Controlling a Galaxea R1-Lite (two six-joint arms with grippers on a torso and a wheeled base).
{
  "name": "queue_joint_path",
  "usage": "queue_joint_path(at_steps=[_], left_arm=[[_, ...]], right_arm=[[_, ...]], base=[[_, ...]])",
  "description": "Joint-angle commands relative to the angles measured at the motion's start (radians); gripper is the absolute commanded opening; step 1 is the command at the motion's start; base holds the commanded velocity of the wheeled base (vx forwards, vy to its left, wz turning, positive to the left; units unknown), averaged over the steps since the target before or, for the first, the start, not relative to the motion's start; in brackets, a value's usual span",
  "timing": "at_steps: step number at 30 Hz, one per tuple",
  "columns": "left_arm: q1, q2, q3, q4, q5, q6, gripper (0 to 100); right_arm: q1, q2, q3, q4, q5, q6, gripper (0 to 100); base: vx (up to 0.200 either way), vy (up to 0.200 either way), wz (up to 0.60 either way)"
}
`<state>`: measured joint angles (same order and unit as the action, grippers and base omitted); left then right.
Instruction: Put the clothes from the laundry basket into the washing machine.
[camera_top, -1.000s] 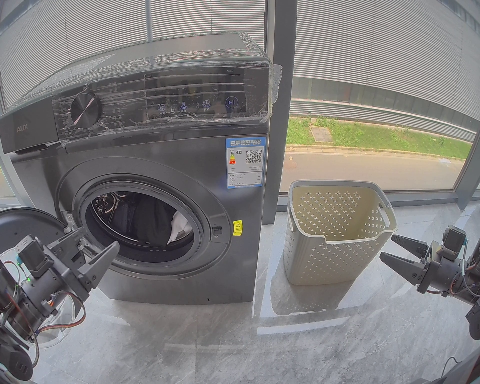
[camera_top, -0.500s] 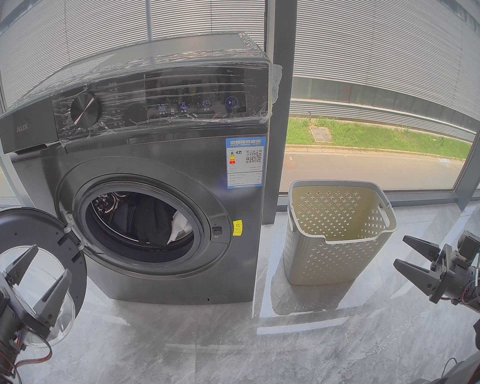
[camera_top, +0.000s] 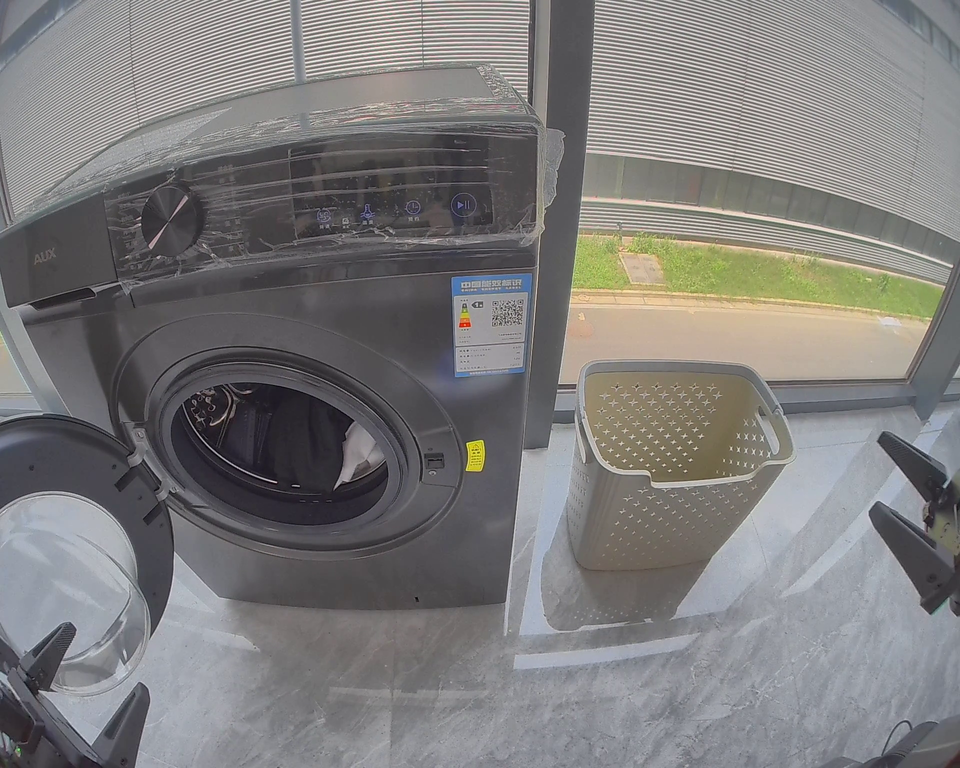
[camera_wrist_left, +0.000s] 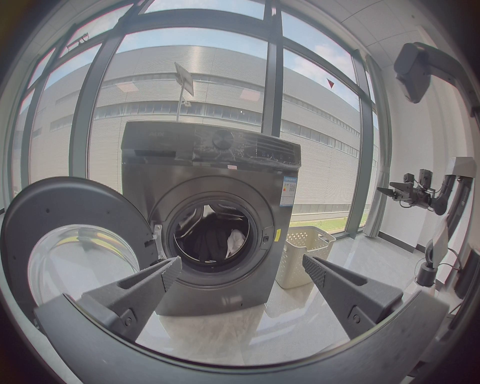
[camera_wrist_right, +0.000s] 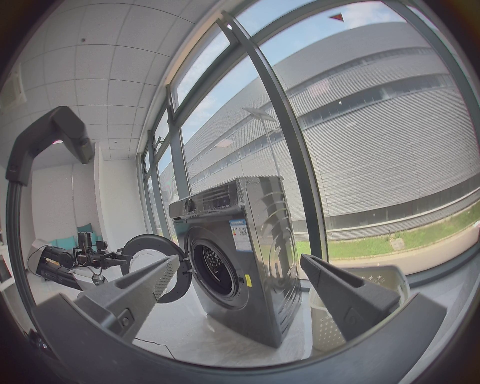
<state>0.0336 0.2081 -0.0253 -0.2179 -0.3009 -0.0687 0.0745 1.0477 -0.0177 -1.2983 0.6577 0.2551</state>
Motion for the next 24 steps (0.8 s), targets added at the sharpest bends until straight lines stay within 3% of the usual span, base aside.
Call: queue_joint_path(at_steps=[1,4,7,8,9,11,13,15,16,17,20,21,24], left_arm=[[0.009,-0.136,0.025,-0.012,0.031,0.009,100],[0.008,-0.136,0.025,0.002,0.04,0.009,100],[0.009,-0.136,0.025,0.003,0.043,0.001,100],[0.009,-0.136,0.025,0.003,0.043,0.001,100],[0.008,-0.136,0.025,0.011,0.045,0.001,100],[0.008,-0.138,0.025,0.015,0.046,0.001,100],[0.008,-0.138,0.025,0.032,0.052,0.003,100],[0.008,-0.138,0.025,0.061,0.071,0.003,100],[0.008,-0.138,0.025,0.072,0.08,0.003,100],[0.008,-0.138,0.025,0.094,0.106,0.003,100],[0.008,-0.136,0.025,0.141,0.144,0.003,100],[0.008,-0.136,0.025,0.146,0.147,0.001,100],[0.008,-0.136,0.025,0.146,0.151,0.004,100]], right_arm=[[-0.094,-0.436,0.018,0.26,0.033,-0.013,100],[-0.11,-0.669,0.018,0.556,0.079,-0.013,100],[-0.111,-0.983,0.001,0.978,0.111,-0.014,100],[-0.111,-0.983,0.001,0.978,0.111,-0.014,100],[-0.085,-1.025,-0.034,1.12,0.103,-0.057,100],[-0.076,-1.038,-0.042,1.159,0.099,-0.063,100],[-0.076,-1.042,-0.041,1.258,-0.001,-0.091,100],[-0.074,-1.045,-0.033,1.36,-0.201,-0.171,100],[-0.076,-1.042,-0.039,1.383,-0.247,-0.192,100],[-0.076,-1.037,-0.053,1.403,-0.322,-0.209,100],[-0.079,-1.032,-0.056,1.41,-0.428,-0.224,100],[-0.078,-1.038,-0.058,1.412,-0.504,-0.231,100],[-0.076,-1.042,-0.056,1.41,-0.645,-0.232,100]], base=[[0.0,0.0,0.0],[0.0,0.0,0.0],[0.0,0.0,0.0],[0.0,0.0,0.0],[0.0,0.0,0.0],[0.0,0.0,0.0],[0.0,0.0,0.0],[0.0,0.0,0.0],[0.0,0.0,0.0],[0.0,0.0,0.0],[0.0,0.0,0.0],[0.0,0.0,0.0],[0.0,0.0,0.0]])
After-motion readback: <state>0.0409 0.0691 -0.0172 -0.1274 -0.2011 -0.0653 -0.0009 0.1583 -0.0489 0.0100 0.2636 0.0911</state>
